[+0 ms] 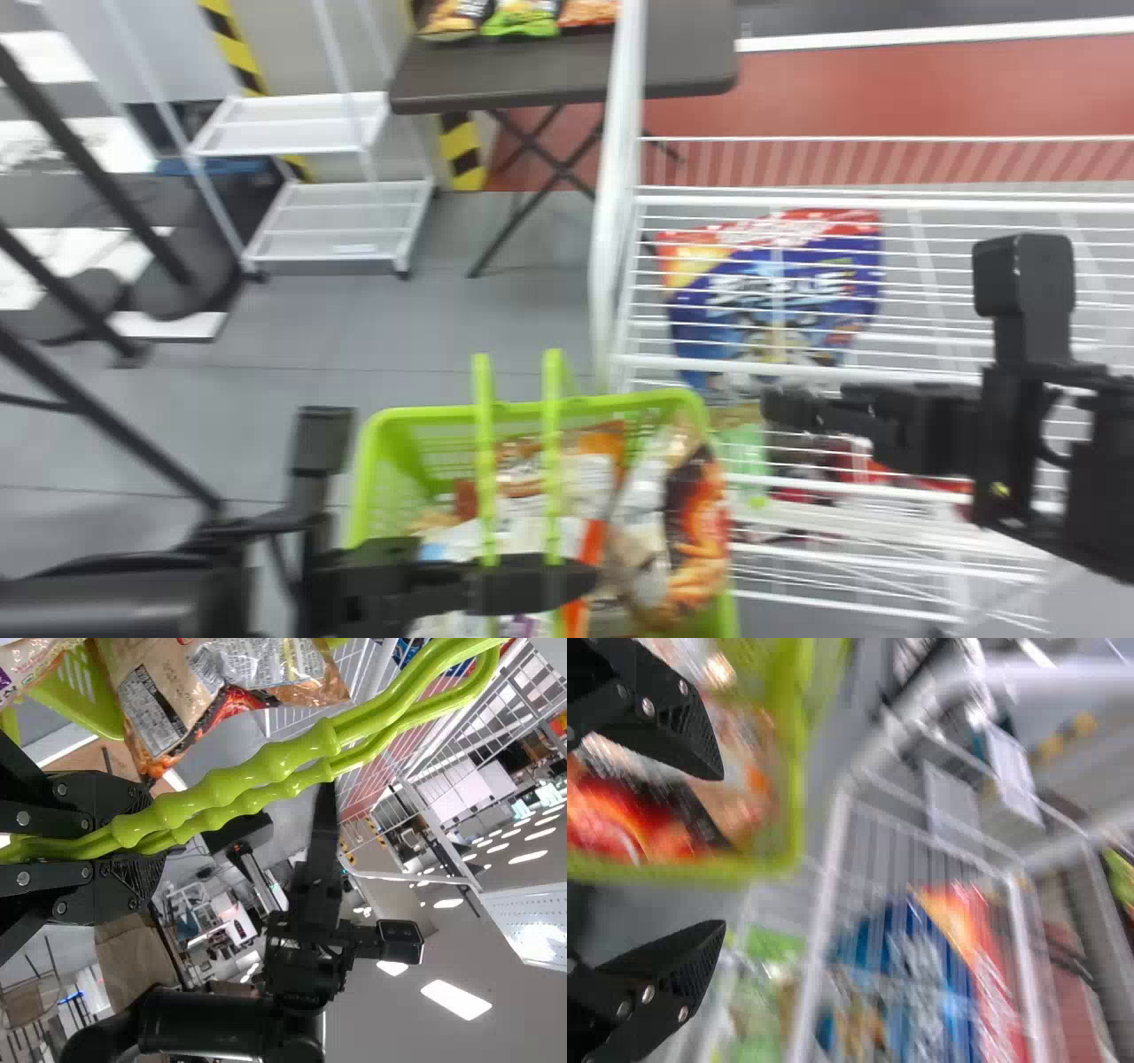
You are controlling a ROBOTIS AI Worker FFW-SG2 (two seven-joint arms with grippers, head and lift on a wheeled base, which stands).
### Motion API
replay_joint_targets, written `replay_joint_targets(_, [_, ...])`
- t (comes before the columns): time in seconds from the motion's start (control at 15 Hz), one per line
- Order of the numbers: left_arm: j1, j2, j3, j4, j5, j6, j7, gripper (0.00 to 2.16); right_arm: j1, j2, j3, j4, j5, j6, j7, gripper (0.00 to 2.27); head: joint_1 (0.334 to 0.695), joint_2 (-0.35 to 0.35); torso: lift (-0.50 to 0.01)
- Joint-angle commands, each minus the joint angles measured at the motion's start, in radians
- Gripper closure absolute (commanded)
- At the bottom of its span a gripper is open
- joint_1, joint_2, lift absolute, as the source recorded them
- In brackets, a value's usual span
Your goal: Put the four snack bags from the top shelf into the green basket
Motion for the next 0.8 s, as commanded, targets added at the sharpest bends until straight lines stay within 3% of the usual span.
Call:
replay_joint_targets(0.0, [0.000,0.000,0.002,0.003,0.004,-0.003,-0.010,2.15,0.072,-0.001,0.001,0.075,0.235,-0.432,0.000,0.02,0.695,-0.050,0.000])
replay_joint_targets(0.2, [0.004,0.002,0.003,0.004,0.011,0.000,-0.010,2.15,0.147,-0.001,-0.022,0.201,0.353,-0.840,0.001,0.02,0.695,-0.173,0.000])
replay_joint_targets(0.47, [0.013,0.000,0.019,0.003,0.017,0.000,-0.010,2.15,0.227,0.019,-0.086,0.328,0.336,-1.104,0.018,0.02,0.695,-0.211,0.000])
replay_joint_targets(0.67, [0.023,-0.007,0.023,-0.004,0.017,0.006,-0.010,2.15,0.269,0.078,-0.128,0.368,0.330,-1.263,0.122,0.02,0.695,-0.233,0.000])
replay_joint_targets(0.73, [0.027,-0.009,0.025,-0.008,0.015,0.022,-0.010,2.15,0.279,0.078,-0.136,0.374,0.330,-1.294,0.136,0.02,0.695,-0.229,0.000])
